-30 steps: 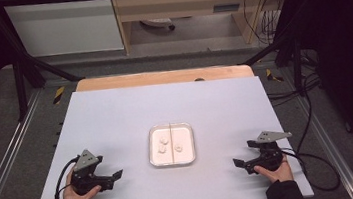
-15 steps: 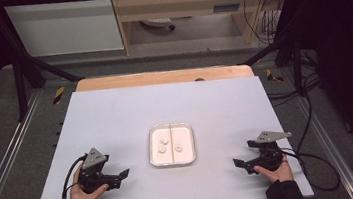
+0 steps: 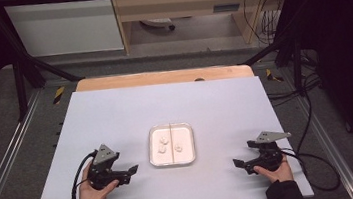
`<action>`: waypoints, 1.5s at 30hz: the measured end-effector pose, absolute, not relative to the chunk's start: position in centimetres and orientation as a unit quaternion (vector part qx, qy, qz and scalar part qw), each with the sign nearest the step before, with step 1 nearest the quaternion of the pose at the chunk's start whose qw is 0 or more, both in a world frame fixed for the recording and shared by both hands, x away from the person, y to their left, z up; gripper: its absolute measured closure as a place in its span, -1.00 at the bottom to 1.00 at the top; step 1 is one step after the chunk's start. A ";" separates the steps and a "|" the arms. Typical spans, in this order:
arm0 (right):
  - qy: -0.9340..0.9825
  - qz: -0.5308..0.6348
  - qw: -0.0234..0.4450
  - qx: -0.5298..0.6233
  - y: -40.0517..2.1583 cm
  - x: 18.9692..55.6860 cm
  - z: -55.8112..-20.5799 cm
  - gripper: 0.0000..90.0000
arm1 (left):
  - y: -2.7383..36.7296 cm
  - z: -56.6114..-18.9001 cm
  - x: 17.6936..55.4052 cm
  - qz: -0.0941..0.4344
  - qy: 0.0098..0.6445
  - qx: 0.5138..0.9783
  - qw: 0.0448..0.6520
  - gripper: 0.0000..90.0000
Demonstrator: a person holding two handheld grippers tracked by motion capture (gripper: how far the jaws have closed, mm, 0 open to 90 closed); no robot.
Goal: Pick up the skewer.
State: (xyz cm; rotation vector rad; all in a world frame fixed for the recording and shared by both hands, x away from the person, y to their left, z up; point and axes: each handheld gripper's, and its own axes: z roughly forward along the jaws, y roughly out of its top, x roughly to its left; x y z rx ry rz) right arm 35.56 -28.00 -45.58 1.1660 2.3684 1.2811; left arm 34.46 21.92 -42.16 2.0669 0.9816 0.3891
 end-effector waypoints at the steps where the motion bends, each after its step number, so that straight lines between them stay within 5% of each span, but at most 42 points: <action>1: 0.803 0.434 0.103 0.395 -28.0 35.6 -45.6 -0.97 | 21.8 -42.1 34.5 0.152 0.387 0.816 0.401 -0.62; 28: 0.804 0.431 0.103 0.395 -28.0 35.6 -45.6 -0.97 | 16.7 -40.9 36.2 0.126 0.368 0.826 0.409 0.62; 38: 0.806 0.430 0.103 0.394 -27.9 35.6 -45.7 -0.97 | 14.6 -41.2 36.9 0.108 0.356 0.834 0.407 0.94; 45: 0.806 0.429 0.103 0.395 -27.9 35.6 -45.7 -0.96 | 12.7 -41.3 37.3 0.094 0.338 0.845 0.404 0.99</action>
